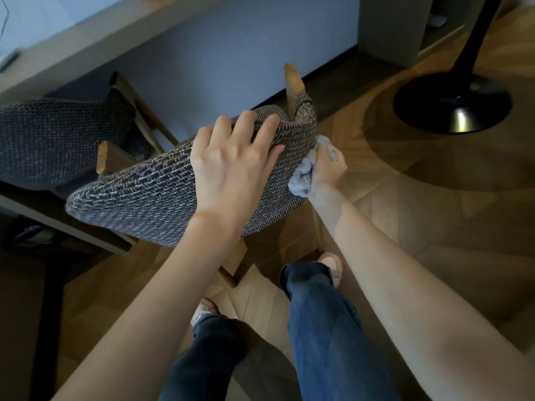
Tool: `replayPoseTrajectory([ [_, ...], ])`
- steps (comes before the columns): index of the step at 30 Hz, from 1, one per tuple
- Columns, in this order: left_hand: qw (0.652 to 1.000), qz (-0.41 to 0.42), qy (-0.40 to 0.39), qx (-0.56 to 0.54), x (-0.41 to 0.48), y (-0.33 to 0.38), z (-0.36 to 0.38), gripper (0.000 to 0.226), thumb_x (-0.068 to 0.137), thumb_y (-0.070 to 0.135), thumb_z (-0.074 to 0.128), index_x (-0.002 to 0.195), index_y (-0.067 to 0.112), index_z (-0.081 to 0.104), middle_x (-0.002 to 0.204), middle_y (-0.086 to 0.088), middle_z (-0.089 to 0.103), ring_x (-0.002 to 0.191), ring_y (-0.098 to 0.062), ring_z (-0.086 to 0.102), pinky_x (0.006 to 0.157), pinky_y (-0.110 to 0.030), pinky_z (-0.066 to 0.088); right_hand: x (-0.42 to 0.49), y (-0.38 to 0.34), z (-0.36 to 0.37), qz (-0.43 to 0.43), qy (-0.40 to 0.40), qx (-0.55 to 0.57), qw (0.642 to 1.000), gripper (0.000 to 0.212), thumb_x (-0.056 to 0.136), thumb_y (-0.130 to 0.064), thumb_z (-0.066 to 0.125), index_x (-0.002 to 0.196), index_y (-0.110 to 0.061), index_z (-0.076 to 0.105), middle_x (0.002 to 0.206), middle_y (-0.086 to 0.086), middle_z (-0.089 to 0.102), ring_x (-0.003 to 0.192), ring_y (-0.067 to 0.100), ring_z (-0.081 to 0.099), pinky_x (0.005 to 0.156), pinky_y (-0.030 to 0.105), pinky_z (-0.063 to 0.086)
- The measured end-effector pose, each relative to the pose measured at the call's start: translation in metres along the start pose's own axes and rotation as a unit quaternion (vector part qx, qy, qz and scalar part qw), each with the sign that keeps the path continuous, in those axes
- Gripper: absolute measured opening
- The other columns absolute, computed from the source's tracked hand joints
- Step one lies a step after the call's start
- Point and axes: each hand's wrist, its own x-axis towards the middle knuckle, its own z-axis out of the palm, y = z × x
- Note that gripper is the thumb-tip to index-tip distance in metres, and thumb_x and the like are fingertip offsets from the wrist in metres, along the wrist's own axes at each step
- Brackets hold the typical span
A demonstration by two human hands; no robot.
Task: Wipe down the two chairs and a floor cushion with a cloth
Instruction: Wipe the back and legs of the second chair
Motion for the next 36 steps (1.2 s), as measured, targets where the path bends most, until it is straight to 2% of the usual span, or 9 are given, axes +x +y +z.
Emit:
replayPoseTrajectory([
  [3, 1.000, -0.009, -0.013, 0.002, 0.002, 0.000, -0.002, 0.033, 0.098, 0.048, 0.043, 0.116, 0.029, 0.063, 0.097, 0.004, 0.066, 0.078, -0.019, 0.060, 0.067, -0.032, 0.044, -0.043, -0.014, 0.006, -0.073, -0.002, 0.109, 0.991, 0.018, 0.085, -0.012, 0.066, 0.099, -0.024, 0.069, 0.097, -0.008, 0.070, 0.092, 0.006, 0.066, 0.084, 0.023, 0.053],
  [5, 1.000, -0.008, -0.027, -0.007, 0.002, -0.001, -0.003, 0.035, 0.100, 0.047, 0.039, 0.118, 0.028, 0.062, 0.100, 0.003, 0.066, 0.080, -0.020, 0.060, 0.068, -0.032, 0.043, -0.074, -0.009, 0.007, -0.156, -0.020, 0.137, 0.978, 0.027, 0.085, -0.004, 0.064, 0.101, -0.025, 0.067, 0.110, -0.004, 0.066, 0.107, 0.010, 0.063, 0.090, 0.029, 0.053],
  [9, 0.996, 0.028, -0.037, -0.071, 0.000, -0.012, -0.007, 0.034, 0.100, 0.041, 0.043, 0.126, 0.023, 0.059, 0.111, -0.002, 0.065, 0.087, -0.024, 0.061, 0.071, -0.035, 0.045, -0.084, 0.016, 0.007, -0.284, 0.014, 0.095, 0.954, 0.033, 0.087, 0.013, 0.055, 0.119, 0.003, 0.059, 0.132, 0.020, 0.054, 0.127, 0.027, 0.051, 0.104, 0.043, 0.045],
  [13, 0.985, 0.055, -0.016, -0.161, -0.014, -0.034, -0.012, 0.033, 0.101, 0.029, 0.048, 0.133, 0.023, 0.055, 0.124, -0.005, 0.061, 0.103, -0.028, 0.061, 0.082, -0.040, 0.048, -0.065, 0.043, -0.001, -0.183, 0.022, 0.022, 0.983, 0.034, 0.090, 0.008, 0.054, 0.122, 0.002, 0.059, 0.131, 0.015, 0.056, 0.123, 0.025, 0.053, 0.106, 0.042, 0.042],
  [17, 0.987, 0.005, -0.006, -0.163, -0.045, -0.059, -0.014, 0.041, 0.103, 0.035, 0.044, 0.143, 0.027, 0.043, 0.127, -0.008, 0.058, 0.107, -0.032, 0.057, 0.088, -0.041, 0.042, -0.062, 0.042, -0.013, -0.076, -0.015, 0.007, 0.997, 0.034, 0.093, -0.002, 0.051, 0.127, -0.004, 0.055, 0.129, 0.011, 0.058, 0.122, 0.024, 0.053, 0.105, 0.028, 0.039],
  [20, 0.984, -0.022, -0.009, -0.175, -0.062, -0.071, -0.015, 0.043, 0.103, 0.034, 0.044, 0.145, 0.026, 0.040, 0.128, -0.011, 0.056, 0.109, -0.034, 0.053, 0.092, -0.042, 0.037, -0.092, 0.016, -0.003, -0.172, 0.009, 0.037, 0.984, 0.030, 0.090, 0.003, 0.056, 0.119, -0.001, 0.059, 0.124, 0.012, 0.061, 0.115, 0.021, 0.057, 0.104, 0.036, 0.043],
  [24, 0.981, -0.038, -0.016, -0.190, -0.069, -0.076, -0.017, 0.042, 0.104, 0.033, 0.043, 0.145, 0.025, 0.041, 0.129, -0.010, 0.055, 0.112, -0.033, 0.052, 0.094, -0.042, 0.035, -0.144, -0.001, 0.012, -0.315, 0.015, 0.064, 0.947, 0.031, 0.091, -0.001, 0.058, 0.122, -0.002, 0.057, 0.124, 0.007, 0.054, 0.111, -0.006, 0.049, 0.096, 0.012, 0.041],
  [27, 0.978, -0.053, -0.022, -0.200, -0.073, -0.080, -0.019, 0.042, 0.104, 0.034, 0.042, 0.145, 0.026, 0.041, 0.130, -0.009, 0.055, 0.113, -0.031, 0.051, 0.097, -0.041, 0.035, -0.160, 0.009, 0.020, -0.362, 0.034, 0.059, 0.930, 0.035, 0.090, 0.002, 0.058, 0.125, -0.001, 0.055, 0.121, 0.007, 0.046, 0.108, -0.017, 0.042, 0.095, 0.007, 0.037],
  [36, 0.973, -0.087, -0.026, -0.210, -0.088, -0.091, -0.018, 0.042, 0.104, 0.035, 0.041, 0.145, 0.028, 0.039, 0.128, -0.006, 0.054, 0.112, -0.028, 0.050, 0.102, -0.039, 0.031, -0.129, 0.072, 0.006, -0.174, 0.040, -0.025, 0.984, 0.039, 0.092, 0.012, 0.046, 0.130, 0.007, 0.044, 0.135, 0.025, 0.040, 0.129, 0.031, 0.041, 0.100, 0.006, 0.032],
])
